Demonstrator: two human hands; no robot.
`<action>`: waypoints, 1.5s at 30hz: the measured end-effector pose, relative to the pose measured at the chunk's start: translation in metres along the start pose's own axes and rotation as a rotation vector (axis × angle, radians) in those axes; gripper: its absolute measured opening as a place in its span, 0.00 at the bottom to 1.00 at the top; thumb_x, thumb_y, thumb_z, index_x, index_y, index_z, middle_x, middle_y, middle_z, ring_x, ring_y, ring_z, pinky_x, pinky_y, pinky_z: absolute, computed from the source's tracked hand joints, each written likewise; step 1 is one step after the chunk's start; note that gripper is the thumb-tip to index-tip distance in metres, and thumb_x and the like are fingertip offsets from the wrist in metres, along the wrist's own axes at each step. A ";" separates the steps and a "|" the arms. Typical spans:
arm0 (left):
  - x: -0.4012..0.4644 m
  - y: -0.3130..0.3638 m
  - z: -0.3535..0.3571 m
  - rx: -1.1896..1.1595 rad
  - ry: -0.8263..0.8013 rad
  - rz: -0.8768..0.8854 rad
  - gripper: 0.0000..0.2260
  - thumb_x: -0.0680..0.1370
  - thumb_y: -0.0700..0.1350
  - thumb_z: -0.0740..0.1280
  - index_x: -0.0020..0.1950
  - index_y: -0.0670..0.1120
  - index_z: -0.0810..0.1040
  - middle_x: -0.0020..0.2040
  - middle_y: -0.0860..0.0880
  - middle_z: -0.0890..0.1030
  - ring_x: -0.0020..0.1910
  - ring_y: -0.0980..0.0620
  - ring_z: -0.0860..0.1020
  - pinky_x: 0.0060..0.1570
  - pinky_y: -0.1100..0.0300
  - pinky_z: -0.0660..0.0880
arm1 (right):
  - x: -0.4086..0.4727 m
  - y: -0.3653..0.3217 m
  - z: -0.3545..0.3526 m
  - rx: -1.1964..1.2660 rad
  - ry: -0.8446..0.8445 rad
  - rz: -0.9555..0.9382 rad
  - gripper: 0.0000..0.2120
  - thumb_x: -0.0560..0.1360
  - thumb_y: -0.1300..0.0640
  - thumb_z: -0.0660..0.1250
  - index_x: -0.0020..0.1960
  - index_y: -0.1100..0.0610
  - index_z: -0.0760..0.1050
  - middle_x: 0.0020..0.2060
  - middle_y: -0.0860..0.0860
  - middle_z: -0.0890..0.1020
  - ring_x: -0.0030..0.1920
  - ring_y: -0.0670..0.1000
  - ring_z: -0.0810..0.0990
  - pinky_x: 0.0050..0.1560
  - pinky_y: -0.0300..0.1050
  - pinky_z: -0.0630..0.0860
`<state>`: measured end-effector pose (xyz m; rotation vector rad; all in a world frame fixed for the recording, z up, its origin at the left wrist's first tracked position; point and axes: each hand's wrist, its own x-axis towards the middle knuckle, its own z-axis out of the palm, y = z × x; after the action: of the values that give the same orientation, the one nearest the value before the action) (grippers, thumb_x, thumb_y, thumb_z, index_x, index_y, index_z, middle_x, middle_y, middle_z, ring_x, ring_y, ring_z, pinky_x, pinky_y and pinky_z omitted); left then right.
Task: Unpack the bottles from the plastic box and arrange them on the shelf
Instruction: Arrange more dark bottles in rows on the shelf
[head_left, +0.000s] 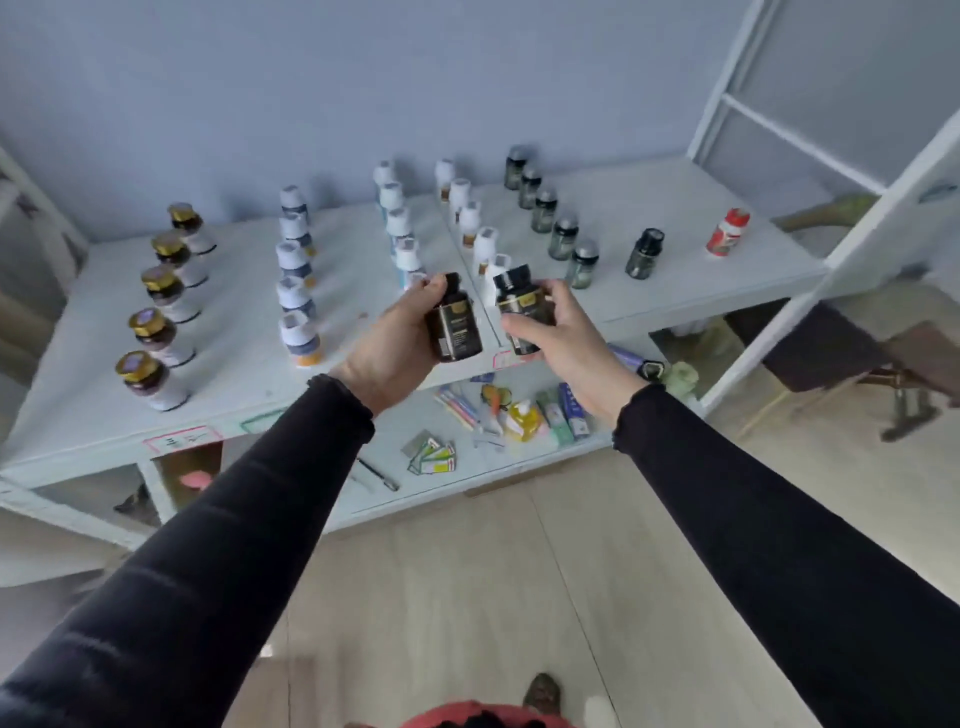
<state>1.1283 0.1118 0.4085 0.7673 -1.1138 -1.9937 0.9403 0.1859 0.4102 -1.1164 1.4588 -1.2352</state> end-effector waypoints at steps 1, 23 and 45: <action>0.017 -0.004 0.018 0.015 -0.009 -0.004 0.09 0.81 0.50 0.64 0.55 0.46 0.76 0.46 0.49 0.80 0.46 0.50 0.78 0.51 0.53 0.76 | 0.009 0.001 -0.022 0.011 0.006 0.007 0.19 0.75 0.53 0.73 0.63 0.47 0.71 0.57 0.50 0.82 0.56 0.48 0.83 0.54 0.51 0.82; 0.407 -0.022 0.155 0.781 -0.014 0.085 0.12 0.74 0.45 0.76 0.55 0.46 0.79 0.49 0.52 0.83 0.42 0.57 0.78 0.42 0.66 0.74 | 0.259 0.020 -0.299 -0.045 0.310 0.023 0.19 0.77 0.50 0.72 0.65 0.52 0.73 0.55 0.48 0.81 0.57 0.49 0.81 0.64 0.54 0.78; 0.477 -0.087 0.175 1.210 0.081 -0.110 0.17 0.68 0.44 0.76 0.53 0.55 0.75 0.49 0.54 0.82 0.52 0.49 0.79 0.56 0.46 0.77 | 0.427 0.085 -0.368 -0.191 -0.086 0.049 0.22 0.72 0.55 0.75 0.62 0.55 0.71 0.57 0.51 0.80 0.54 0.48 0.81 0.53 0.41 0.75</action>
<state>0.6977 -0.1631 0.3392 1.4743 -2.2573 -1.1682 0.4911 -0.1562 0.3306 -1.2372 1.5535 -1.0180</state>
